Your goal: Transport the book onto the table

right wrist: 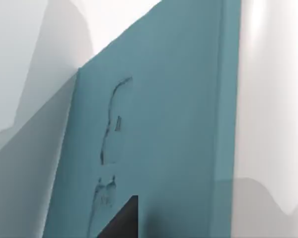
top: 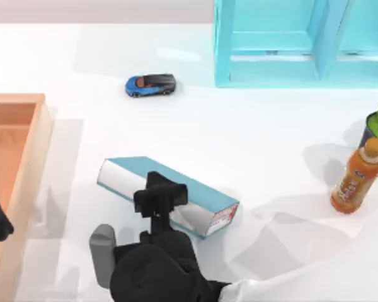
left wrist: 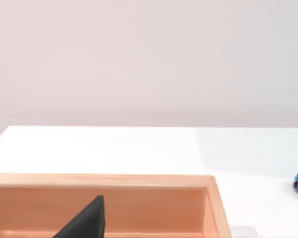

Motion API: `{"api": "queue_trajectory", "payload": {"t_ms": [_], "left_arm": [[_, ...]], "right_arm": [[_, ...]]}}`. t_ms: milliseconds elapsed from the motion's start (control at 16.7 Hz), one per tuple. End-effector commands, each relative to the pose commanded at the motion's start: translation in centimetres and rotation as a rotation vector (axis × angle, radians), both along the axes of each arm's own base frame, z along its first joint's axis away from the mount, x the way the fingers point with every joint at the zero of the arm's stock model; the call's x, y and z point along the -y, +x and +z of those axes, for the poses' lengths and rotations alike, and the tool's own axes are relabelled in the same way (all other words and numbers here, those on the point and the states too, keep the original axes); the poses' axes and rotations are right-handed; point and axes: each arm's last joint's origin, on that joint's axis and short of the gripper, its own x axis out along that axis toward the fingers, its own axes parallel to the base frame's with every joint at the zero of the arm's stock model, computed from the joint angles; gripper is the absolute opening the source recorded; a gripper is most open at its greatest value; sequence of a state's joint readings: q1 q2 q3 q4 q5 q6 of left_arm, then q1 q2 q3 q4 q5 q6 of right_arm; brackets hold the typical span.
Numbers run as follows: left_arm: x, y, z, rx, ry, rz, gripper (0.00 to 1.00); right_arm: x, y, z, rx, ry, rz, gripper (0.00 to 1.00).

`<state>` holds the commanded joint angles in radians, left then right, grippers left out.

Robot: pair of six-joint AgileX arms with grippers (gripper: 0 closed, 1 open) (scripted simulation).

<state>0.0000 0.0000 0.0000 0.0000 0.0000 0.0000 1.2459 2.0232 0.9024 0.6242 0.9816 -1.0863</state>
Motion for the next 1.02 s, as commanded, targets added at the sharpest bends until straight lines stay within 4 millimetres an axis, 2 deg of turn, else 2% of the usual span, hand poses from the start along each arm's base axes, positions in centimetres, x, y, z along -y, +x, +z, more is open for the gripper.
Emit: {"api": "queue_trajectory", "payload": {"t_ms": [600,720,840,1020], "left_arm": [[0.0,0.0,0.0,0.0,0.0,0.0,1.0],[0.0,0.0,0.0,0.0,0.0,0.0,1.0],[0.0,0.0,0.0,0.0,0.0,0.0,1.0],[0.0,0.0,0.0,0.0,0.0,0.0,1.0]], "right_arm": [[0.0,-0.1,-0.1,-0.002,-0.001,0.002,1.0],[-0.5,-1.2,0.0,-0.012,0.01,0.019,1.0],[-1.2,-3.2,-0.1,-0.026,0.007,0.035,1.0],[-1.2,-5.6,-0.6,-0.045,-0.017,0.004,1.0]]}}
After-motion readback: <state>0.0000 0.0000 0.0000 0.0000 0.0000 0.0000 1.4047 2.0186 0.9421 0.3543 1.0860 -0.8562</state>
